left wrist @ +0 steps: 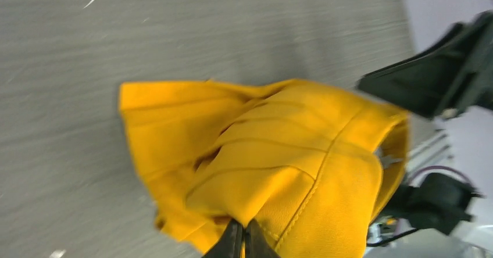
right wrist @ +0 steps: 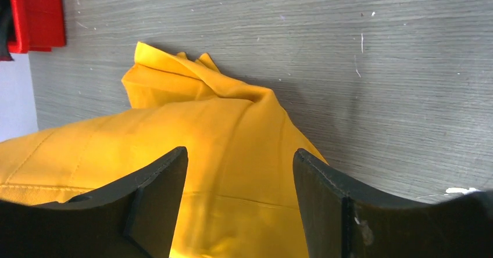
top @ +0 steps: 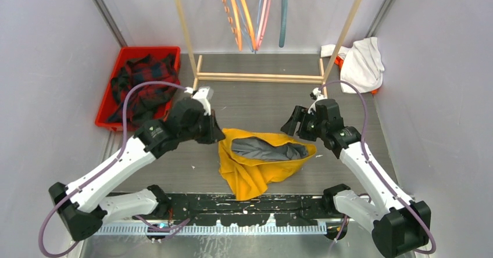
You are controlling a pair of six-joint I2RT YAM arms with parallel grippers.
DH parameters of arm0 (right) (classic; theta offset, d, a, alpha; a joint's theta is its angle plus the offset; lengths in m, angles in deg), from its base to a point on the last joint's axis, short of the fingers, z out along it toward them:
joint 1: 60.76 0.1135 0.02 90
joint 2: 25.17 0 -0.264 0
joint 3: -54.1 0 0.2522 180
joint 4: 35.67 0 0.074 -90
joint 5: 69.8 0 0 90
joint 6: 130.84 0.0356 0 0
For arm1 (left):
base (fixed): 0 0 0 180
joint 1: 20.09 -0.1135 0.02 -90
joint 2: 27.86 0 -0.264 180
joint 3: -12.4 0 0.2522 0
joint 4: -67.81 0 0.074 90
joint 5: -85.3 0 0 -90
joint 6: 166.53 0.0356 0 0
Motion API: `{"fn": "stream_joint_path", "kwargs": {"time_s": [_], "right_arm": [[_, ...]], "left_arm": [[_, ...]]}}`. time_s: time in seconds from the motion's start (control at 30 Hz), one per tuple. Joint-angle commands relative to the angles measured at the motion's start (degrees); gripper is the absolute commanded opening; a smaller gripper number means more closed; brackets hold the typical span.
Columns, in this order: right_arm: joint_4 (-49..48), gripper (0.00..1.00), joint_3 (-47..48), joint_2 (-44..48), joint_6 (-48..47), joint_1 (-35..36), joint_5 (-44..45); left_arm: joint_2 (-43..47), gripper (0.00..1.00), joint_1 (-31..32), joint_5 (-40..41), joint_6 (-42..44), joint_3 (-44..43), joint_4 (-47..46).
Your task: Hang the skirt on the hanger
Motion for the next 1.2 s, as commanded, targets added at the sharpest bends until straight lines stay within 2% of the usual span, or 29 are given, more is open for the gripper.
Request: {"fn": "stream_joint_path", "kwargs": {"time_s": [0.0,0.13,0.23,0.4,0.6,0.83,1.17], "right_arm": [[-1.9,0.72,-0.6,0.0,-1.4,0.5,-0.1],[-1.8,0.73,-1.6,-0.4,-1.6,2.9,-0.3],[-0.6,0.74,-1.4,-0.3,-2.0,5.9,3.0],[1.3,0.76,-2.1,6.4,-0.7,7.8,7.7],[7.8,0.79,3.0,11.0,-2.7,8.2,10.2],[12.7,0.73,6.9,8.0,-3.9,12.1,8.6],[23.9,0.75,16.7,2.2,-6.7,22.1,18.6]], "left_arm": [[7.1,0.00,-0.7,12.5,-3.8,8.3,-5.2],[8.3,0.00,-1.6,13.6,-4.1,11.5,-4.5],[7.6,0.00,-1.9,13.2,-3.9,11.3,-4.4],[7.0,0.00,-1.9,13.0,-3.3,10.7,-4.0],[6.5,0.00,-2.0,11.5,-3.1,10.7,-4.3],[6.0,0.00,-2.1,10.6,-2.5,10.0,-4.4],[3.0,0.00,-2.9,7.2,-1.2,7.6,-2.4]]}}
